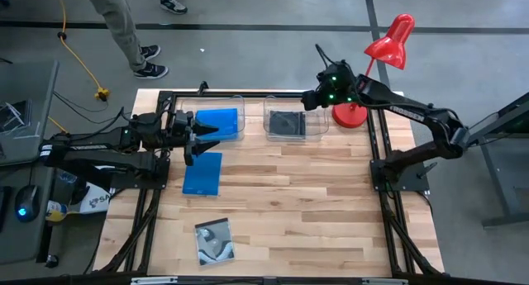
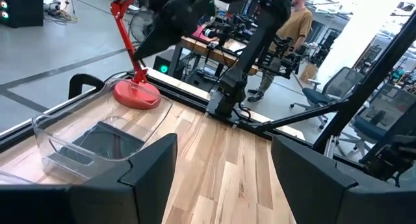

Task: Pick & place jewel cases by type
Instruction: Put the blue CD case into the left transparent bin

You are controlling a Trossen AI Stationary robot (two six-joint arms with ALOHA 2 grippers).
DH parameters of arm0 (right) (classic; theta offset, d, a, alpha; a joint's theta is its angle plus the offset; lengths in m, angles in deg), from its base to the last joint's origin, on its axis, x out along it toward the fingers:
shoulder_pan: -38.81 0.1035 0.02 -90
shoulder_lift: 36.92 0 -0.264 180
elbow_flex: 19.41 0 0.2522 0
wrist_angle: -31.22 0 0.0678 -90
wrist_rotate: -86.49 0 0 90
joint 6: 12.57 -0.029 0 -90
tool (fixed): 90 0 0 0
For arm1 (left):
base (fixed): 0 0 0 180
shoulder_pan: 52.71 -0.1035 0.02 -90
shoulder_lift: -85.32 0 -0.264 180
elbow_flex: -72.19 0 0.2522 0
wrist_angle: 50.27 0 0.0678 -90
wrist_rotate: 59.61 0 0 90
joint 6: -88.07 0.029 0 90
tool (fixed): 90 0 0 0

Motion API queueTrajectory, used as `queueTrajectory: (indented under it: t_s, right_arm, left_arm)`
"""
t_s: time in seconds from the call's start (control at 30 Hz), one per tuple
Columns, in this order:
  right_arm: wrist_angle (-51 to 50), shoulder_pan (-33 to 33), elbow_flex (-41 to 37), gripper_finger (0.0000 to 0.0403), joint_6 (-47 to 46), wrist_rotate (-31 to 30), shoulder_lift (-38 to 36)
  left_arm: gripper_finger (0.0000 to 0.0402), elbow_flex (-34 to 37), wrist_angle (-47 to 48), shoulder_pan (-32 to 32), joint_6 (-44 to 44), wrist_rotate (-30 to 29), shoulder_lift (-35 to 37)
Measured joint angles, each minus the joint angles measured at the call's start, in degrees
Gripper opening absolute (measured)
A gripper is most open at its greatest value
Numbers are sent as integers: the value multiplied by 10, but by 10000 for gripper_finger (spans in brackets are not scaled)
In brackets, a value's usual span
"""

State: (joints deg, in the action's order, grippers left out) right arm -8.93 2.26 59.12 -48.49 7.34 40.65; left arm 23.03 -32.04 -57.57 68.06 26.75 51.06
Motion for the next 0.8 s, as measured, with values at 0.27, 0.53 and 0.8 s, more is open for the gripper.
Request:
queueTrajectory:
  t_s: [0.27, 0.53, 0.8]
  right_arm:
    - [62, 63, 0, 142, 0, -15, -24]
    - [116, 143, 0, 142, 0, -13, -24]
    - [151, 226, 0, 142, 3, -13, -24]
  left_arm:
    - [248, 0, 0, 0, 1, 0, 0]
    - [248, 0, 0, 0, 2, 0, 0]
    - [248, 0, 0, 0, 2, 0, 0]
